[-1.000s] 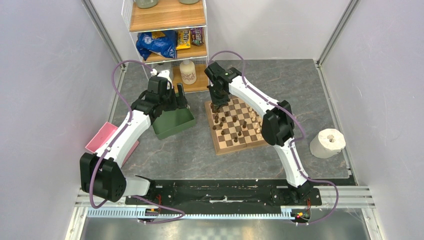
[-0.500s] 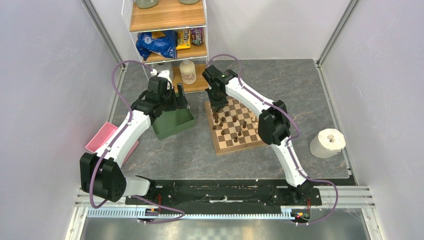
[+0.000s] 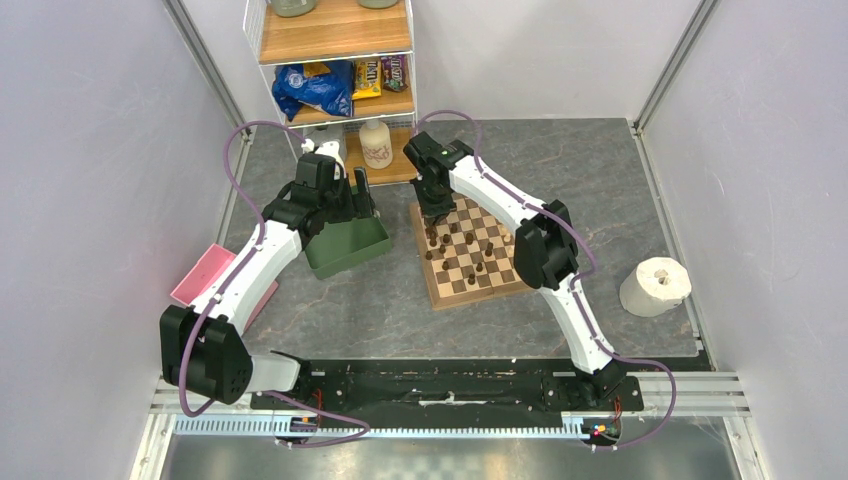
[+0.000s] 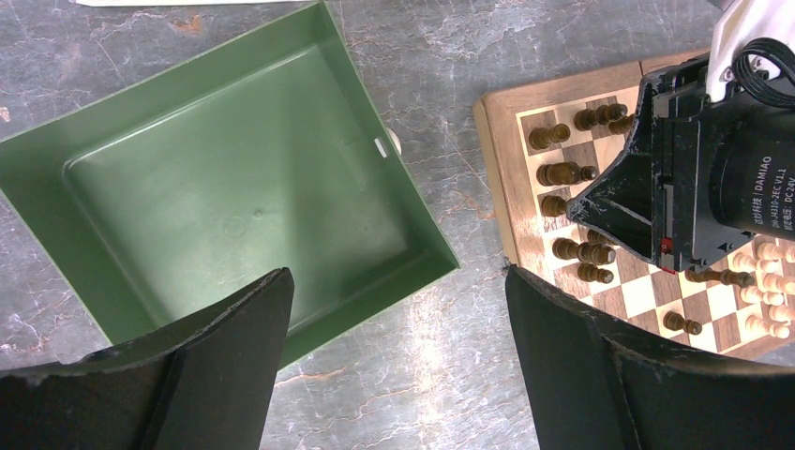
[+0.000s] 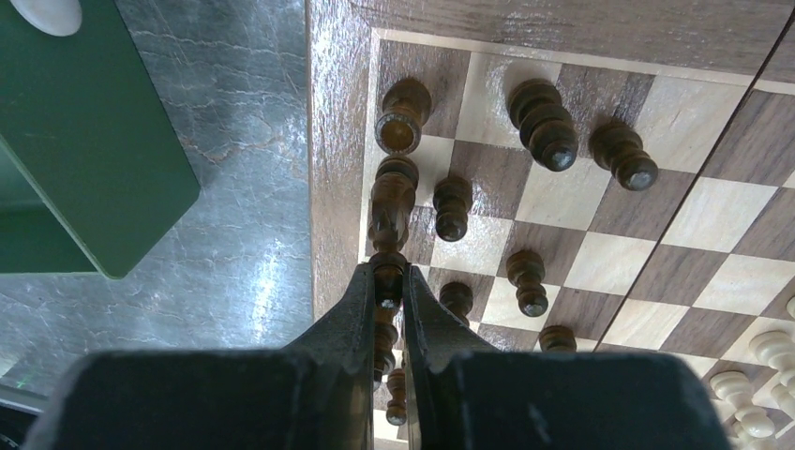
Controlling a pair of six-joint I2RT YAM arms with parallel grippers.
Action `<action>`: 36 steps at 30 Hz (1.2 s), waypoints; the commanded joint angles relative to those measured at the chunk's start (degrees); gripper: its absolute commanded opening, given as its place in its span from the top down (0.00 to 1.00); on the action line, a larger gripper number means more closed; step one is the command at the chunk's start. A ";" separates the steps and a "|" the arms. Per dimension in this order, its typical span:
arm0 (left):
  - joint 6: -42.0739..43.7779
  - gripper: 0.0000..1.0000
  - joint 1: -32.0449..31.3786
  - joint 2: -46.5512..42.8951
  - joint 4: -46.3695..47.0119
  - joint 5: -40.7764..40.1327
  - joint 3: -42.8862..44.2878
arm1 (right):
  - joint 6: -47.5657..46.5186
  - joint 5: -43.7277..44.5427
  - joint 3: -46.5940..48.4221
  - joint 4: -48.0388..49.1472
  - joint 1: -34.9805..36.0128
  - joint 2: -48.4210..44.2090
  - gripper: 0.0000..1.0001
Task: Set up the chess pieces on the board
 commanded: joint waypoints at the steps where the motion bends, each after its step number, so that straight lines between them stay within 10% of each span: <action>1: -1.40 0.09 0.34 0.07 2.17 0.58 -0.01 | -1.03 -0.13 2.61 -0.59 0.52 1.06 0.85; 36: -1.49 0.09 0.34 0.84 2.16 1.09 0.17 | -3.05 -0.56 5.77 -4.32 0.47 1.08 0.91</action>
